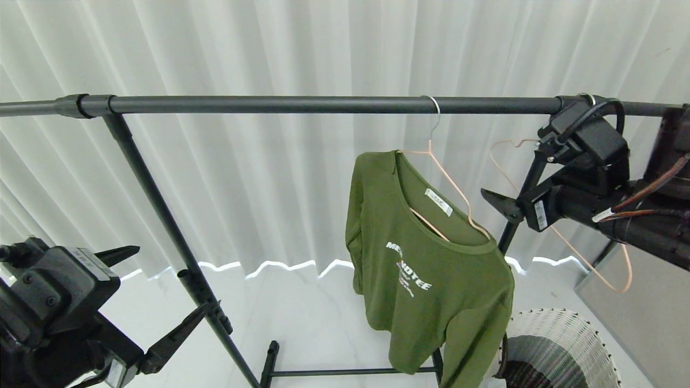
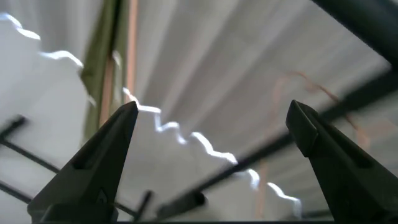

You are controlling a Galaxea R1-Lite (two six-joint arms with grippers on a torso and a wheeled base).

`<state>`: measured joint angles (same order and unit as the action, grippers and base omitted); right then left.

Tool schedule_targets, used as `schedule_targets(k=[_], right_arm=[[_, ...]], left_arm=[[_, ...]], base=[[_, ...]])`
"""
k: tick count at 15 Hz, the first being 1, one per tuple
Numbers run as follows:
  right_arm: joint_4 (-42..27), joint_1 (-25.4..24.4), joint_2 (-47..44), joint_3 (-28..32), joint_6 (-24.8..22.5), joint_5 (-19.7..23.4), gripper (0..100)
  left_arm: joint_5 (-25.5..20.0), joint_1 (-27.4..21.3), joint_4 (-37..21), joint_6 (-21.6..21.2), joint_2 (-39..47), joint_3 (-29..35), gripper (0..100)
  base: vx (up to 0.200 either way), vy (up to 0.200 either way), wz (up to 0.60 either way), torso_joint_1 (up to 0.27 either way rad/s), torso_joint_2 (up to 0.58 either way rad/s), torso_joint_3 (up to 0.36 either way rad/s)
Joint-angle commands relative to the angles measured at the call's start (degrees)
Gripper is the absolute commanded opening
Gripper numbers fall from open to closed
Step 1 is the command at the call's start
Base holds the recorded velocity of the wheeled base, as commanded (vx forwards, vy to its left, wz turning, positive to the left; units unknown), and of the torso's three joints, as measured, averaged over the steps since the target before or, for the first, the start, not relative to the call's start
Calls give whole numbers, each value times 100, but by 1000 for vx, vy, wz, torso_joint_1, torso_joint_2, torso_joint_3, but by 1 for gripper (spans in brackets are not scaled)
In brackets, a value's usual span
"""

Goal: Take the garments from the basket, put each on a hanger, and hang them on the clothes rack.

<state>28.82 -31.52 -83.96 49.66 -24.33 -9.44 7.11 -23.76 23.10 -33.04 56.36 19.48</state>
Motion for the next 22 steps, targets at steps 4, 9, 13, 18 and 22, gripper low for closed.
schedule_targets(k=[4,9,13,18,22], right_arm=[[669,797,354,-546,-362,-6,100],[1381,1131,301,-1108,-494,-6,100],[1882,1386,143,-1240,-502,-6,100],[2233,1491,20,-1266,-502,-6,100],[2233,1491,28,-1257,-502,-6,100]], left_arm=[[45,187,1,-1,-345,-234,100],[45,275,1,-1,-415,-305,100],[45,275,1,8,-468,-305,100],[45,275,1,-1,-512,-296,100],[45,275,1,-10,-512,-278,100]], base=[[-200,0,0,-6,1,5],[-200,0,0,0,1,5],[-50,0,0,2,1,1],[0,0,0,0,0,0],[0,0,0,0,0,0]])
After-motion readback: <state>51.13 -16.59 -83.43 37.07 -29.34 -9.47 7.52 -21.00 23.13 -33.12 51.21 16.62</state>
